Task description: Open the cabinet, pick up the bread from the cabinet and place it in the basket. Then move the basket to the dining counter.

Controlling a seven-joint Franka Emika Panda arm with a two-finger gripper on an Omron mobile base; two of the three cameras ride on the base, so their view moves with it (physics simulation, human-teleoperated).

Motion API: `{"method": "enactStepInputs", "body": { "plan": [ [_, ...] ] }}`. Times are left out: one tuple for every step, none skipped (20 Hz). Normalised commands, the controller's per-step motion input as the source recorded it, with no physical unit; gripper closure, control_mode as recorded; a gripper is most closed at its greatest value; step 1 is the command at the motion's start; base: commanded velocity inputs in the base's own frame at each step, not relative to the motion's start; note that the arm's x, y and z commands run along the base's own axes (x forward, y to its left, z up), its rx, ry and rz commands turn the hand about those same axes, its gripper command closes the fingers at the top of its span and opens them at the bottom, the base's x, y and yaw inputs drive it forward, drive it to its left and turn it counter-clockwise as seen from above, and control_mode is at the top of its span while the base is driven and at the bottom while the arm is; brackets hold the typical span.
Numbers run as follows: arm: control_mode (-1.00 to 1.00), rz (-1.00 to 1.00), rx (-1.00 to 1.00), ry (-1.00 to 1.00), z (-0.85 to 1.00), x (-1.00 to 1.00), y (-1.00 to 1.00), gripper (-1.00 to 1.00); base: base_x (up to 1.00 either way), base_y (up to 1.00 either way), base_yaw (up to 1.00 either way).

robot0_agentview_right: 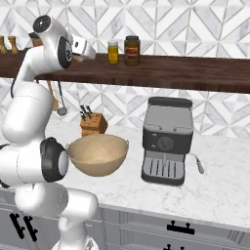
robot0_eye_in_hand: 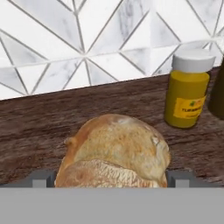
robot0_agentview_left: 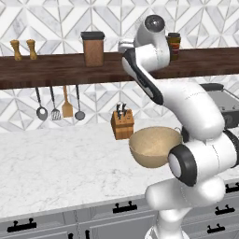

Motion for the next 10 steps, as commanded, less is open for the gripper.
{"method": "enactStepInputs", "body": {
  "plan": [
    [-1.0, 0.0, 0.04, 0.0, 0.31, -1.0, 0.0, 1.0, 0.0, 0.0, 0.0],
    [-1.0, 0.0, 0.01, 0.0, 0.29, -1.0, 0.0, 1.0, 0.0, 0.0, 0.0],
    [-1.0, 0.0, 0.01, 0.0, 0.26, -1.0, 0.0, 1.0, 0.0, 0.0, 0.0],
    [-1.0, 0.0, 0.02, 0.0, 0.25, -1.0, 0.0, 1.0, 0.0, 0.0, 0.0],
    [-1.0, 0.0, 0.02, 0.0, 0.21, -1.0, 0.0, 1.0, 0.0, 0.0, 0.0],
    [-1.0, 0.0, 0.02, 0.0, 0.1, -1.0, 0.0, 1.0, 0.0, 0.0, 0.0],
    [-1.0, 0.0, 0.0, 0.0, 0.03, -1.0, 0.0, 1.0, 0.0, 0.0, 0.0],
    [-1.0, 0.0, 0.0, 0.0, 0.0, -1.0, 0.0, 1.0, 0.0, 0.0, 0.0],
    [-1.0, 0.0, 0.0, 0.0, 0.0, -1.0, 0.0, 1.0, 0.0, 0.0, 0.0],
    [-1.0, 0.0, 0.0, 0.0, 0.0, -1.0, 0.0, 1.0, 0.0, 0.0, 0.0]
  ]
}}
